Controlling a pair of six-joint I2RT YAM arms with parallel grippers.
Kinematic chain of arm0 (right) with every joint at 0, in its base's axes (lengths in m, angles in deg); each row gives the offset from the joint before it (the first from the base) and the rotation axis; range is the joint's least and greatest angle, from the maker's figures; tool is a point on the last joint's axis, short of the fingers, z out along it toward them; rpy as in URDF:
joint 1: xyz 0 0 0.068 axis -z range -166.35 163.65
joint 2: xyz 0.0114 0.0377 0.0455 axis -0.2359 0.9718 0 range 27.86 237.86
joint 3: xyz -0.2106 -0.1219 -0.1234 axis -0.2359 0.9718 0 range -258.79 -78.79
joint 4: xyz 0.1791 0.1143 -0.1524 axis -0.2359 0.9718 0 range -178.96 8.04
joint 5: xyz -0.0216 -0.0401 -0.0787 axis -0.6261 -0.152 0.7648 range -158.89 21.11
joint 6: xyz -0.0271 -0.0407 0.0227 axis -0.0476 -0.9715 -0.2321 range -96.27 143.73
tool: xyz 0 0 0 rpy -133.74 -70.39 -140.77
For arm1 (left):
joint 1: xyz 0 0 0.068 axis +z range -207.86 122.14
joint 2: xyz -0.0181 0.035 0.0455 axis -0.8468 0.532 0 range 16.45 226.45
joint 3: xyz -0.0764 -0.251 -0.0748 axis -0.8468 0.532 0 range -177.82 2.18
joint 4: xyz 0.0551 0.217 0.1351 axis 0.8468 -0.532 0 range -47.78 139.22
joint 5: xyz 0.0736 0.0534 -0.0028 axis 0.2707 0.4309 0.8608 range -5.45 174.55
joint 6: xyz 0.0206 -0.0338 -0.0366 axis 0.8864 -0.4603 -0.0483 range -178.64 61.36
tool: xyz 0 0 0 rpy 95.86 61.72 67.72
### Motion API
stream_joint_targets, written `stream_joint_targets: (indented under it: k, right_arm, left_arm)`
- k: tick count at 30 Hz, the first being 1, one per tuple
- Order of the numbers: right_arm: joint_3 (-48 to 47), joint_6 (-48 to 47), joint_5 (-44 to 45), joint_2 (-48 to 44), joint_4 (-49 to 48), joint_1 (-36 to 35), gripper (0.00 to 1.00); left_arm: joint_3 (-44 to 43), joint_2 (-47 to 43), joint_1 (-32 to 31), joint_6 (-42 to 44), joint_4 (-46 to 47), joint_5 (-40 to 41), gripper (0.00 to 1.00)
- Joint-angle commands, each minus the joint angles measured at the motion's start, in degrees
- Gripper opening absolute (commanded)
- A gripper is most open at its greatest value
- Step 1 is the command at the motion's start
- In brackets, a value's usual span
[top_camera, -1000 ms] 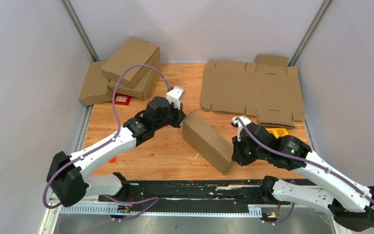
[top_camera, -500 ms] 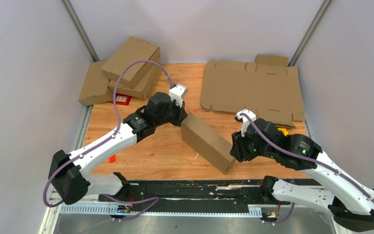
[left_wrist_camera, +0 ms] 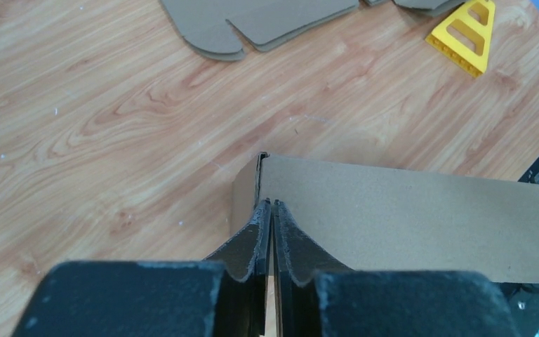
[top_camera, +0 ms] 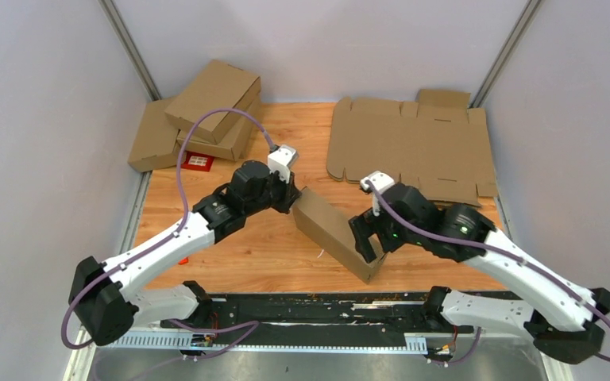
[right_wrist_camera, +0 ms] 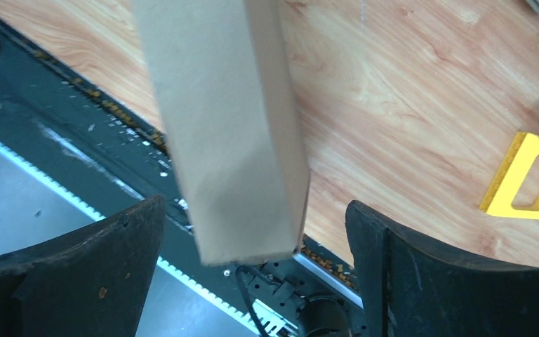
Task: Fold the paper box
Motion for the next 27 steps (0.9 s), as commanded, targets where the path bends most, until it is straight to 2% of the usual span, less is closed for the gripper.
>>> stream_joint_targets:
  k: [1, 8, 12, 18, 23, 27]
  right_arm:
    - [-3.2, -4.4, 5.9, 8.9, -3.5, -0.8, 1.00]
    - [-3.7, -9.4, -2.1, 16.8, -9.5, -1.2, 1.00]
    - [-4.5, -8.7, -0.2, 19.9, -9.2, -1.2, 1.00]
    - [-4.5, -8.6, 0.4, 18.7, -9.7, -1.3, 0.99]
    - [-3.4, -8.1, 0.9, 18.5, -10.7, -1.2, 0.94]
    - [-1.9, -6.6, 0.0, 17.6, -12.2, -1.1, 1.00]
  left_arm:
    - [-0.8, -4.4, 0.0, 0.1, -6.8, 0.3, 0.12]
    - [0.7, -8.5, 0.0, 0.7, -10.2, 1.5, 0.18]
    - [1.3, -9.6, 0.0, 0.9, -11.6, 1.5, 0.18]
    - [2.9, -10.7, 0.0, 0.8, -11.5, 1.5, 0.20]
    - [4.2, -10.6, 0.0, -0.7, -10.8, 1.5, 0.20]
    - [4.8, -12.7, 0.0, -2.9, -12.4, 3.4, 0.25]
